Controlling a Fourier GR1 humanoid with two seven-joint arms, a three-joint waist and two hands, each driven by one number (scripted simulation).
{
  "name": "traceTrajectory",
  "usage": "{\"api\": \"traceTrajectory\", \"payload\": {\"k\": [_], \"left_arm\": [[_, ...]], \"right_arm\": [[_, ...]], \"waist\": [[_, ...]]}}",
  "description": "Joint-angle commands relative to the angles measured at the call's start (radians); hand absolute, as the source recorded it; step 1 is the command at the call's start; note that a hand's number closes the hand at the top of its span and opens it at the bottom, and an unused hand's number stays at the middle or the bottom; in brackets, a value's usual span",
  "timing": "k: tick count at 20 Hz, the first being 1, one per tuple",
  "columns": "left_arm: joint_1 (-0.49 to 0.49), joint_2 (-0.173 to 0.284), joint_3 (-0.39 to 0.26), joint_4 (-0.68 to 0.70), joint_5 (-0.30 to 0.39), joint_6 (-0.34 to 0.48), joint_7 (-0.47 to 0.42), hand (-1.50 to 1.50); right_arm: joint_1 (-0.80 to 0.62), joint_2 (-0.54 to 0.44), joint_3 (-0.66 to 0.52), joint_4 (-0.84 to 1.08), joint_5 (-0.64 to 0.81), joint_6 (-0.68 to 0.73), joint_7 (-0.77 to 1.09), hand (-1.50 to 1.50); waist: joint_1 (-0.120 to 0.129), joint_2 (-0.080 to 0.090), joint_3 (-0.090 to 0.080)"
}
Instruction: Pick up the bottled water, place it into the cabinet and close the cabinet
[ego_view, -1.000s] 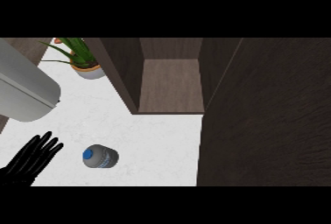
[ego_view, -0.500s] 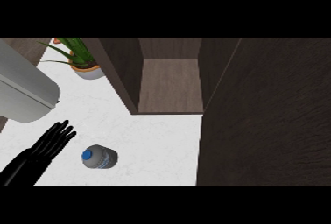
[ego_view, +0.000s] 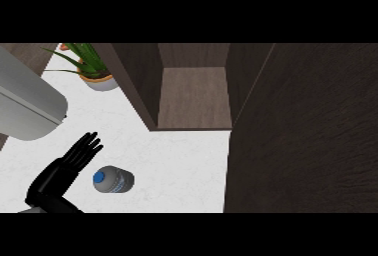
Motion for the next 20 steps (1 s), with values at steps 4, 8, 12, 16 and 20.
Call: {"api": "traceTrajectory", "payload": {"k": [4,8,12,16,20], "left_arm": [[-0.147,0.032,-0.005,0.3,-0.066,-0.009,-0.134,-1.5],[-0.215,0.016,-0.029,0.487,-0.129,0.021,-0.256,-1.5],[-0.229,0.027,-0.049,0.554,-0.152,0.026,-0.33,-1.5],[-0.267,0.04,-0.053,0.636,-0.155,0.025,-0.369,-1.5],[-0.306,-0.01,-0.076,0.657,-0.153,0.052,-0.351,-1.5]], "right_arm": [[-0.055,0.006,0.014,-0.003,0.002,-0.04,0.055,-1.5],[-0.054,0.028,0.053,0.044,0.05,-0.052,0.019,-1.5],[0.008,-0.046,-0.016,-0.045,-0.03,0.0,0.029,-1.5],[-0.03,0.005,0.058,0.024,0.053,-0.037,0.0,-1.5],[0.03,-0.029,0.033,0.02,0.013,0.009,-0.045,-1.5]], "waist": [[0.002,0.001,0.0],[-0.005,0.004,-0.001],[-0.009,0.003,-0.001],[-0.005,0.004,-0.001],[-0.009,0.001,-0.001]]}}
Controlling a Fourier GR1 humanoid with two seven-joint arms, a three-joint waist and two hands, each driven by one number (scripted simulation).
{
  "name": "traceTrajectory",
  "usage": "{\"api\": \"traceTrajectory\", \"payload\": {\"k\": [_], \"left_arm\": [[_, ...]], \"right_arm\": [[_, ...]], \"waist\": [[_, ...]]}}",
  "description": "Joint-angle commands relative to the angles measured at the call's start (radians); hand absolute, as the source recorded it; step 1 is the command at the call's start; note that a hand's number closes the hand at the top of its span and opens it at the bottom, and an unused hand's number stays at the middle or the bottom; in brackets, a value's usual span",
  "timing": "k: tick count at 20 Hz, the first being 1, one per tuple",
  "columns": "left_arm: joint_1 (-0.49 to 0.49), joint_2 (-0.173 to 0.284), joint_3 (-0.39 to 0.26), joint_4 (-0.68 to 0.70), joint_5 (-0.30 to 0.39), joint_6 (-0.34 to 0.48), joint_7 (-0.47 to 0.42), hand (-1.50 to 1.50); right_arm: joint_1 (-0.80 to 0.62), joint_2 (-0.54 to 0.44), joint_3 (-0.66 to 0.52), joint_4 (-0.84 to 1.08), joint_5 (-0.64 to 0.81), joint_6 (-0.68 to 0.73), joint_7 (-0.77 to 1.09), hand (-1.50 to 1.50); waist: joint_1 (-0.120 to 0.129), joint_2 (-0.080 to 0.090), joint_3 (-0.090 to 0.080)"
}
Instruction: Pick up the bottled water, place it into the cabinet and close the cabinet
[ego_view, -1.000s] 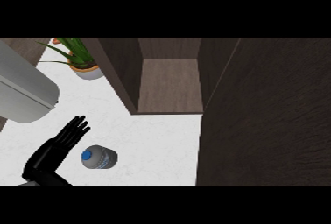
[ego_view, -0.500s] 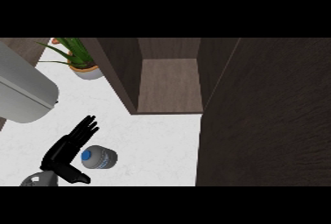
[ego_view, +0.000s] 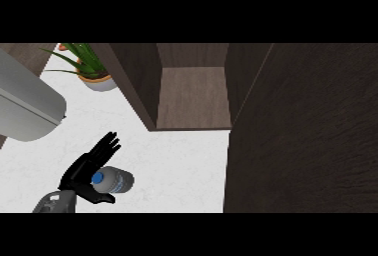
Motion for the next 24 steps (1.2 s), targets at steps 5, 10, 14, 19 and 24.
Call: {"api": "traceTrajectory", "payload": {"k": [5,10,14,19,24], "left_arm": [[-0.005,-0.049,-0.041,0.09,-0.015,-0.09,-0.146,-1.5],[-0.066,-0.046,-0.027,0.127,0.043,-0.179,-0.069,-1.5],[-0.063,-0.092,-0.047,0.136,0.048,-0.172,-0.054,-1.5],[-0.029,-0.078,-0.059,0.145,0.059,-0.229,-0.083,-1.5],[-0.039,-0.106,-0.102,0.097,0.057,-0.237,-0.065,-1.5]], "right_arm": [[-0.02,-0.008,-0.029,0.027,-0.028,-0.004,0.012,-1.5],[-0.051,-0.011,-0.04,0.028,-0.035,-0.006,0.023,-1.5],[-0.054,-0.005,-0.033,0.086,-0.042,0.011,-0.008,-1.5],[-0.037,0.027,0.052,0.028,0.029,-0.036,0.019,-1.5],[-0.077,0.01,0.005,0.017,-0.016,-0.04,0.066,-1.5]], "waist": [[0.003,0.0,-0.001],[-0.001,0.002,-0.001],[-0.005,0.002,-0.001],[-0.002,0.003,-0.002],[0.007,0.002,-0.001]]}}
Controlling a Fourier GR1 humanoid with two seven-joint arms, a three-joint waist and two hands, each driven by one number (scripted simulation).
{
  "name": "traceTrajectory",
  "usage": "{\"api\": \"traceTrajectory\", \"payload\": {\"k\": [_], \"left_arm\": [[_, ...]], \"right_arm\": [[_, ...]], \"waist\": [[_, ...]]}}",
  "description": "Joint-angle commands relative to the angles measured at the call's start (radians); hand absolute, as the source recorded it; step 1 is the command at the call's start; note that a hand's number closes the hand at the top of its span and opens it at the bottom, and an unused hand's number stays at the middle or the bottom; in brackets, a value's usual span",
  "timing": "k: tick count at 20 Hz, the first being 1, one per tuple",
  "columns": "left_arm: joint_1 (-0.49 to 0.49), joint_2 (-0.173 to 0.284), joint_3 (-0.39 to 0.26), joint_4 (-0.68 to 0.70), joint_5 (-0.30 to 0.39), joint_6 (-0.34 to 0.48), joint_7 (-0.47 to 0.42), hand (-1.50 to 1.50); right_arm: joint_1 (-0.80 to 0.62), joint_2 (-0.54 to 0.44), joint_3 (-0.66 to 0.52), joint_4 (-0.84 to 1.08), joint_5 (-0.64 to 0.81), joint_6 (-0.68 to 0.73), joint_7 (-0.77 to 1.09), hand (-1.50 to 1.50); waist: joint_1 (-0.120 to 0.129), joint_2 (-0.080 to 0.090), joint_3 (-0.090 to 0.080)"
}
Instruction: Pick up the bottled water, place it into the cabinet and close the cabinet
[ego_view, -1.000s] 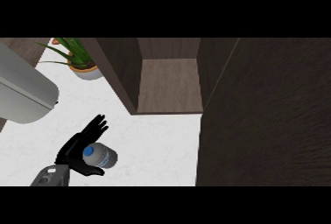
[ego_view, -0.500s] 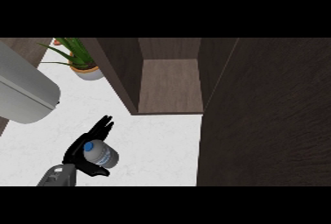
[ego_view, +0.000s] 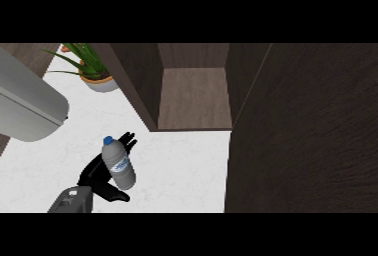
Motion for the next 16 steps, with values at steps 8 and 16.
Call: {"api": "traceTrajectory", "payload": {"k": [8,16], "left_arm": [[0.041,-0.053,-0.075,0.015,-0.002,-0.178,-0.095,1.5],[0.055,-0.04,0.124,-0.028,0.176,0.105,-0.113,1.5]], "right_arm": [[-0.036,-0.02,-0.034,0.01,-0.019,0.001,0.018,-1.5],[-0.016,-0.015,-0.048,0.068,-0.012,0.002,-0.037,-1.5]], "waist": [[0.002,0.009,-0.012],[0.018,0.006,-0.01]]}}
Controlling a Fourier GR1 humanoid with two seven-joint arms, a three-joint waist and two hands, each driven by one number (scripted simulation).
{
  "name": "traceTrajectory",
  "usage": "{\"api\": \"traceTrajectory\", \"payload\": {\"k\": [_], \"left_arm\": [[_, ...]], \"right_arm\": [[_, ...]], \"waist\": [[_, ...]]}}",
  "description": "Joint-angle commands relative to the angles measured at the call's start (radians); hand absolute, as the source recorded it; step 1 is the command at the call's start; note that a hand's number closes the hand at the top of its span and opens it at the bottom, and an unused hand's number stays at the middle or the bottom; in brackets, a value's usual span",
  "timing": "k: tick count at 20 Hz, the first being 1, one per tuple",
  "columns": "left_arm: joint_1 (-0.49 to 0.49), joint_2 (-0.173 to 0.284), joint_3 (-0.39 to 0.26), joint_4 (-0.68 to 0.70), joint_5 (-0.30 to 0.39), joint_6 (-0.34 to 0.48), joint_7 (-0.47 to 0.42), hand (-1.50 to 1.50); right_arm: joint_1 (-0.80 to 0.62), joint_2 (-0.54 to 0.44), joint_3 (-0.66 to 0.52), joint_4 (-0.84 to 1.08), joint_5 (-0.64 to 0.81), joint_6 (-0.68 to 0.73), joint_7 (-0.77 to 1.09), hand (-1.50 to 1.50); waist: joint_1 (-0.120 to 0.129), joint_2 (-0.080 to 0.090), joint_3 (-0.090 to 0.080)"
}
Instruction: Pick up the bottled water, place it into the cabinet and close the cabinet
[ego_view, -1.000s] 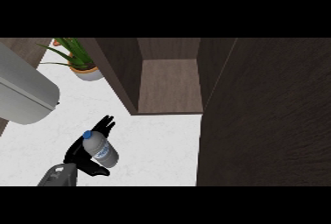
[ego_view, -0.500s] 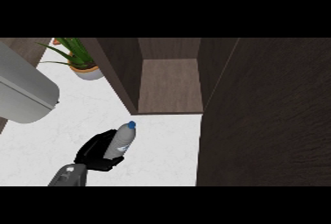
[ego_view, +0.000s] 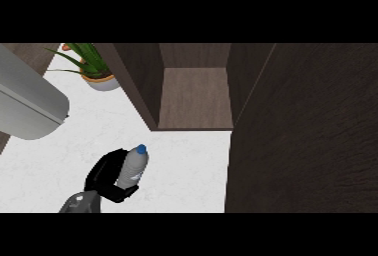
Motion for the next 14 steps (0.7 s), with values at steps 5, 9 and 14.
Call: {"api": "traceTrajectory", "payload": {"k": [5,9,14], "left_arm": [[-0.037,0.09,0.209,0.034,0.194,0.037,-0.034,1.5],[-0.001,0.056,0.198,0.072,0.19,0.019,-0.112,1.5],[-0.006,0.013,0.189,-0.071,0.271,0.02,0.046,1.5]], "right_arm": [[-0.042,0.012,0.012,-0.004,0.018,-0.028,0.029,-1.5],[0.042,-0.02,0.008,-0.001,-0.007,0.019,-0.05,-1.5],[-0.012,-0.01,-0.03,0.019,-0.027,-0.009,-0.013,-1.5]], "waist": [[0.003,0.005,-0.004],[-0.006,0.003,-0.004],[0.006,-0.001,-0.003]]}}
